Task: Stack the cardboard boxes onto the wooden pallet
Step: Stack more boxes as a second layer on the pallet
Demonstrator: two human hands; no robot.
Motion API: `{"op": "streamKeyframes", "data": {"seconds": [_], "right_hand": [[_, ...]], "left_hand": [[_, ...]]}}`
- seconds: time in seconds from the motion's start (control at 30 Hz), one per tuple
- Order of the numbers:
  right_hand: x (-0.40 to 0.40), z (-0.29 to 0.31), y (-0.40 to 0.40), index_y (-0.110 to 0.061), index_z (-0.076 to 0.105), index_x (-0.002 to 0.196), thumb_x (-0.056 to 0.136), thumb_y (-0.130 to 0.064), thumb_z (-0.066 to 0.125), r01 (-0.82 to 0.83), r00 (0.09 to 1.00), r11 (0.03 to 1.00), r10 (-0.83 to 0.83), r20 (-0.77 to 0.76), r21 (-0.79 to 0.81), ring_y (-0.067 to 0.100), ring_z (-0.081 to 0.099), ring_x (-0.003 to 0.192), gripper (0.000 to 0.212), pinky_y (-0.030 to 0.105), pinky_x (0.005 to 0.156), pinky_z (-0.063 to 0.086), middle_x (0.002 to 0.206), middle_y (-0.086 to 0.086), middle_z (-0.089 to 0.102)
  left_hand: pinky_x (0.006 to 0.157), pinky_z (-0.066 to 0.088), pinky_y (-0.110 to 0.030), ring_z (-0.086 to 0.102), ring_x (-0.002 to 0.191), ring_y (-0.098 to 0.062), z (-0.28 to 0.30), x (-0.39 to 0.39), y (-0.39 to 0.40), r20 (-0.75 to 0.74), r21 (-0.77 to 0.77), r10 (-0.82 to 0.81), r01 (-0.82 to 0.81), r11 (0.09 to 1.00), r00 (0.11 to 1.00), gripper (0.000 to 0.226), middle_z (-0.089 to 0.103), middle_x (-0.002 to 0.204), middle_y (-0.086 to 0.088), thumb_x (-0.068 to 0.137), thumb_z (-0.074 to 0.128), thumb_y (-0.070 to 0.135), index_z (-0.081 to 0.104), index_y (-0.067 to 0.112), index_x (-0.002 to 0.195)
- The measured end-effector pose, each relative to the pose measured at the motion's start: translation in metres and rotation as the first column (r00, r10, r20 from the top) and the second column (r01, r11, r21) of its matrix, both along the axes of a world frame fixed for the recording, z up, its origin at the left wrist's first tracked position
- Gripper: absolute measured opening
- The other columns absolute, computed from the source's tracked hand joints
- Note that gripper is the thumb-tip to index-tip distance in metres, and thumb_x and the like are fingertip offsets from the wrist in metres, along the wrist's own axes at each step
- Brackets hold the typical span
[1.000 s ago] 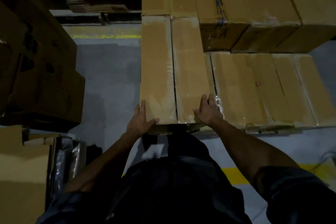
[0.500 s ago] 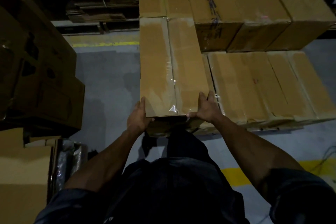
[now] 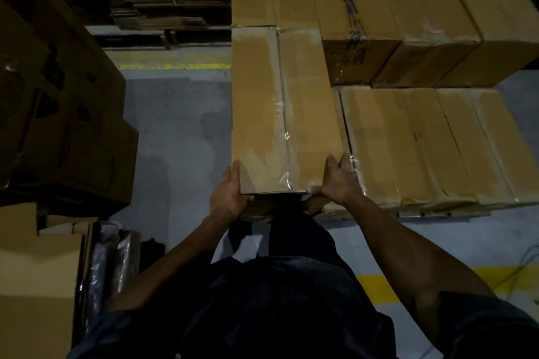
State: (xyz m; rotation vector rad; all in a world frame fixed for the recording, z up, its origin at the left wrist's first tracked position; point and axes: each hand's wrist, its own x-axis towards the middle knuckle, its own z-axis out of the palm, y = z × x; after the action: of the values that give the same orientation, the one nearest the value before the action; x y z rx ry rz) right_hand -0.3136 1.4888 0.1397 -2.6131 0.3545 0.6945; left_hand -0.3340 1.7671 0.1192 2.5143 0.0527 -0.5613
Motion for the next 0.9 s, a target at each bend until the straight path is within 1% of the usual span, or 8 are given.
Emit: {"op": "streamKeyframes", "data": {"seconds": [0.17, 0.27, 0.37, 0.53, 0.67, 0.83, 0.9], "right_hand": [[0.002, -0.002, 0.0, -0.021, 0.009, 0.158, 0.07, -0.057, 0.084, -0.006, 1.0, 1.0, 0.006, -0.031, -0.006, 0.045, 0.015, 0.148, 0.121, 0.053, 0.115, 0.029, 0.165, 0.014, -0.017], [0.002, -0.003, 0.001, -0.02, 0.007, 0.158, 0.071, -0.059, 0.082, -0.018, 0.999, 1.0, 0.017, -0.038, -0.018, 0.046, 0.016, 0.147, 0.121, 0.053, 0.116, 0.028, 0.164, 0.015, -0.016], [0.002, -0.002, 0.0, -0.019, 0.0, 0.16, 0.075, -0.058, 0.08, -0.029, 0.997, 0.999, 0.027, -0.066, -0.026, 0.045, 0.011, 0.149, 0.123, 0.052, 0.118, 0.024, 0.163, 0.017, -0.021], [0.004, 0.003, -0.003, -0.018, 0.002, 0.16, 0.075, -0.054, 0.082, -0.011, 0.996, 1.0, 0.009, -0.085, -0.02, 0.047, 0.011, 0.149, 0.122, 0.051, 0.119, 0.022, 0.163, 0.017, -0.022], [0.005, 0.005, -0.002, -0.017, -0.001, 0.16, 0.079, -0.053, 0.079, -0.025, 0.994, 0.999, 0.022, -0.109, -0.03, 0.049, 0.011, 0.148, 0.12, 0.052, 0.119, 0.022, 0.163, 0.017, -0.025], [0.006, 0.004, -0.002, -0.019, -0.008, 0.159, 0.082, -0.054, 0.076, -0.028, 0.989, 1.0, 0.027, -0.147, -0.008, 0.049, 0.01, 0.148, 0.12, 0.054, 0.117, 0.023, 0.16, 0.016, -0.033], [0.005, 0.003, -0.001, -0.018, -0.009, 0.159, 0.084, -0.054, 0.074, -0.04, 0.988, 0.999, 0.037, -0.147, -0.016, 0.048, 0.005, 0.149, 0.118, 0.054, 0.118, 0.02, 0.158, 0.019, -0.034]], "left_hand": [[0.1, 0.045, -0.048, 0.042, 0.132, -0.036, -0.001, 0.002, 0.001, -0.04, 0.042, -0.048, 0.05, 0.998, 0.998, 0.102, 0.015, 0.161, -0.012, 0.09, 0.069, 0.033, -0.007, 0.015, 0.157], [0.1, 0.045, -0.047, 0.043, 0.132, -0.036, 0.0, 0.002, 0.0, -0.066, 0.059, -0.044, 0.048, 0.997, 0.997, 0.103, 0.007, 0.163, -0.011, 0.091, 0.067, 0.034, -0.011, 0.016, 0.156], [0.099, 0.045, -0.045, 0.045, 0.131, -0.036, 0.002, 0.001, -0.004, -0.094, 0.075, -0.032, 0.039, 0.996, 0.995, 0.103, 0.0, 0.164, -0.011, 0.093, 0.065, 0.032, -0.015, 0.016, 0.155], [0.096, 0.046, -0.04, 0.046, 0.13, -0.033, 0.008, 0.0, -0.014, -0.087, 0.078, -0.004, 0.011, 0.997, 0.996, 0.103, 0.0, 0.164, -0.007, 0.092, 0.066, 0.031, -0.014, 0.016, 0.155], [0.097, 0.045, -0.041, 0.046, 0.13, -0.033, 0.007, -0.001, -0.015, -0.087, 0.097, -0.007, 0.015, 0.995, 0.996, 0.1, -0.004, 0.164, -0.007, 0.094, 0.062, 0.031, -0.015, 0.015, 0.156], [0.096, 0.046, -0.043, 0.049, 0.128, -0.037, 0.004, 0.0, -0.014, -0.096, 0.075, -0.017, 0.024, 0.997, 0.995, 0.098, -0.01, 0.164, -0.009, 0.095, 0.06, 0.029, -0.017, 0.016, 0.155], [0.101, 0.045, -0.045, 0.043, 0.134, -0.038, 0.003, -0.001, -0.016, -0.108, 0.073, -0.02, 0.028, 0.997, 0.994, 0.1, -0.013, 0.163, -0.011, 0.094, 0.061, 0.029, -0.018, 0.014, 0.154]]}}
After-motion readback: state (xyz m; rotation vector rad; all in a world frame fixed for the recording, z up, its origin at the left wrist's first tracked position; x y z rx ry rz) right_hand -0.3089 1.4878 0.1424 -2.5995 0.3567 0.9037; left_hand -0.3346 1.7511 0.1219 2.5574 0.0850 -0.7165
